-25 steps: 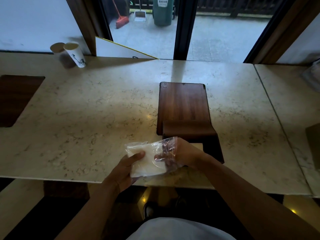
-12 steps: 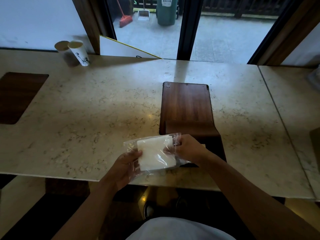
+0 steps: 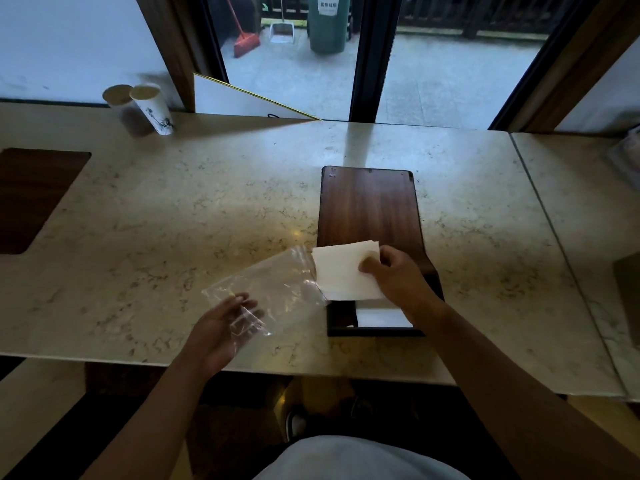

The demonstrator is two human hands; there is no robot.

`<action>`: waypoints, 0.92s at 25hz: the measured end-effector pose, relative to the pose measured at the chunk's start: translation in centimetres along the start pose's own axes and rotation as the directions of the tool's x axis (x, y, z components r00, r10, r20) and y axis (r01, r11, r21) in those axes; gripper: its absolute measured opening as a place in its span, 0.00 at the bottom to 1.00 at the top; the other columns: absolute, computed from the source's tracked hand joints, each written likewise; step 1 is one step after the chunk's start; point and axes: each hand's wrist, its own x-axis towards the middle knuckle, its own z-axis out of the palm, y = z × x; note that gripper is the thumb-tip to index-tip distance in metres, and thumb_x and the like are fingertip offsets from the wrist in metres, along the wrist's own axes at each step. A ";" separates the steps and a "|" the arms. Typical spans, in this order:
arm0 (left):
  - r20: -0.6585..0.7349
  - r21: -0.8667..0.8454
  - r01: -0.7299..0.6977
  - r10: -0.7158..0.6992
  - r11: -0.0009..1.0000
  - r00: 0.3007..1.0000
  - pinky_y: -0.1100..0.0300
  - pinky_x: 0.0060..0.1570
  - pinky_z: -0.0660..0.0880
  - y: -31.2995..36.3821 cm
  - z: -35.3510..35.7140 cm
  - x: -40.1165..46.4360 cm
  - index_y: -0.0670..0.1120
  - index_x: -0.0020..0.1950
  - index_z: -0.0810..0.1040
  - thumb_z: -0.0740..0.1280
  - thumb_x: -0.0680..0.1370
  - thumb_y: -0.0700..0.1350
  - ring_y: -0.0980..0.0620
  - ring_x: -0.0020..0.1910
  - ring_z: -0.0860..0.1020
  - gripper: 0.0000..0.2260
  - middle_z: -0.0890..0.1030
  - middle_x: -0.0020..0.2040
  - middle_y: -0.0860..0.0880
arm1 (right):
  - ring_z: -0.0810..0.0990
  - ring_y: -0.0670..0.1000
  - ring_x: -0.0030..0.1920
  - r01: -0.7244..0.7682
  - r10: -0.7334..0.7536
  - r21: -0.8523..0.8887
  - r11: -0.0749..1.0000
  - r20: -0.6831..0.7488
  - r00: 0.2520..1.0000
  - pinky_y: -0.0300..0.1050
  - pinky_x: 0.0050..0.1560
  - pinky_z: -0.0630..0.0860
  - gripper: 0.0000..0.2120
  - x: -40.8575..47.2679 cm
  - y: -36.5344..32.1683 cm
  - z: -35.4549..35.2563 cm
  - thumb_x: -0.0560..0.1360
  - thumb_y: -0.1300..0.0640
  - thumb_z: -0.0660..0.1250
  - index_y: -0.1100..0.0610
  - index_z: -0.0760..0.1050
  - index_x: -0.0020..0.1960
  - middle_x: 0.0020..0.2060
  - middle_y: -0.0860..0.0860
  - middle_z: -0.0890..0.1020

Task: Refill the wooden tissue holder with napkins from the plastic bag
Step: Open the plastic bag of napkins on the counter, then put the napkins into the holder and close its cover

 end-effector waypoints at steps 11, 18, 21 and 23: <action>-0.311 -0.293 -0.084 -0.011 0.952 0.950 0.47 0.52 0.77 -3.8 2.1 1.5 0.39 0.71 0.71 0.57 0.83 0.46 0.42 0.54 0.80 0.19 0.79 0.63 0.41 | 0.79 0.45 0.51 0.091 -0.091 -0.050 0.995 0.011 0.996 0.36 0.41 0.75 0.07 -0.6 0.8 1.2 0.80 0.51 0.65 0.47 0.72 0.58 0.50 0.40 0.79; -0.463 0.023 0.056 -0.039 0.998 0.885 0.42 0.48 0.81 -8.2 3.0 -1.0 0.39 0.54 0.75 0.66 0.79 0.55 0.37 0.45 0.84 0.18 0.83 0.47 0.36 | 0.79 0.45 0.53 0.070 -0.070 -0.010 0.998 0.027 0.997 0.36 0.42 0.75 0.10 -0.7 1.4 1.0 0.81 0.53 0.65 0.46 0.73 0.62 0.52 0.42 0.79; -0.431 0.159 0.169 -0.086 0.973 0.898 0.46 0.42 0.81 -9.2 1.2 -1.4 0.38 0.58 0.73 0.65 0.81 0.53 0.38 0.46 0.83 0.18 0.82 0.49 0.35 | 0.78 0.44 0.52 0.045 -0.046 0.037 0.998 0.021 0.999 0.35 0.42 0.74 0.10 -0.6 1.5 1.1 0.81 0.55 0.64 0.46 0.74 0.61 0.51 0.39 0.79; -0.416 0.234 0.227 -0.114 0.945 0.902 0.48 0.41 0.79 -9.4 0.5 -1.6 0.36 0.56 0.76 0.64 0.81 0.54 0.38 0.46 0.82 0.19 0.83 0.50 0.35 | 0.78 0.44 0.52 0.024 -0.025 0.070 0.997 0.014 1.000 0.36 0.42 0.75 0.10 -0.6 1.7 1.2 0.81 0.56 0.64 0.47 0.74 0.61 0.51 0.41 0.79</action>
